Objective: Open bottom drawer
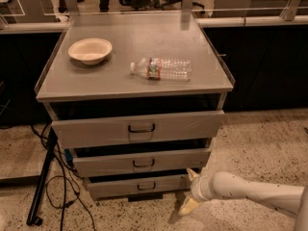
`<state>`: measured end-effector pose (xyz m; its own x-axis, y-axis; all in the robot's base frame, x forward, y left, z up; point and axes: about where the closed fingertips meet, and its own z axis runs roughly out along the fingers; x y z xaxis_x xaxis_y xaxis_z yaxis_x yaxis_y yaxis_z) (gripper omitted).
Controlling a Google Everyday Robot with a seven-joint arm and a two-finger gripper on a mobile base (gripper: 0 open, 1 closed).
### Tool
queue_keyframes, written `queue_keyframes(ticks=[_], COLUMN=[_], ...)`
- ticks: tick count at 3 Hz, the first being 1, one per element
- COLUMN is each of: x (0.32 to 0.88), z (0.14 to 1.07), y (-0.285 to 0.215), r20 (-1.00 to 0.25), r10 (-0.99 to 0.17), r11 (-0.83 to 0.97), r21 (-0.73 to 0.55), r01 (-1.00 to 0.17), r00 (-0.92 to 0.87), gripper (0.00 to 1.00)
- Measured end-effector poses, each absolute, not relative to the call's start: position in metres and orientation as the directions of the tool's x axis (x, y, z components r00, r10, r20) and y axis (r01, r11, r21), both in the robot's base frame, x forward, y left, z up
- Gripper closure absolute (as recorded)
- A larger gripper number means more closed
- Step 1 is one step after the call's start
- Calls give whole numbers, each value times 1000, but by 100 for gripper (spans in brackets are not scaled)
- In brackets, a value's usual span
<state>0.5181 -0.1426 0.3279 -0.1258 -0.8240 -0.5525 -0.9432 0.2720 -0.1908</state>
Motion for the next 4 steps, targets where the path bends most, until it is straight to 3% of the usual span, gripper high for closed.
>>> queue_keyframes(ticks=[2, 3, 4], x=[551, 508, 499], z=[305, 234, 230], y=[-148, -102, -98], r20=[-561, -561, -568], r10=[-814, -822, -819], r11=[311, 206, 198], r21=[-203, -134, -139], r01=[-928, -969, -970], r00=[-150, -97, -85], gripper=[0, 0, 0])
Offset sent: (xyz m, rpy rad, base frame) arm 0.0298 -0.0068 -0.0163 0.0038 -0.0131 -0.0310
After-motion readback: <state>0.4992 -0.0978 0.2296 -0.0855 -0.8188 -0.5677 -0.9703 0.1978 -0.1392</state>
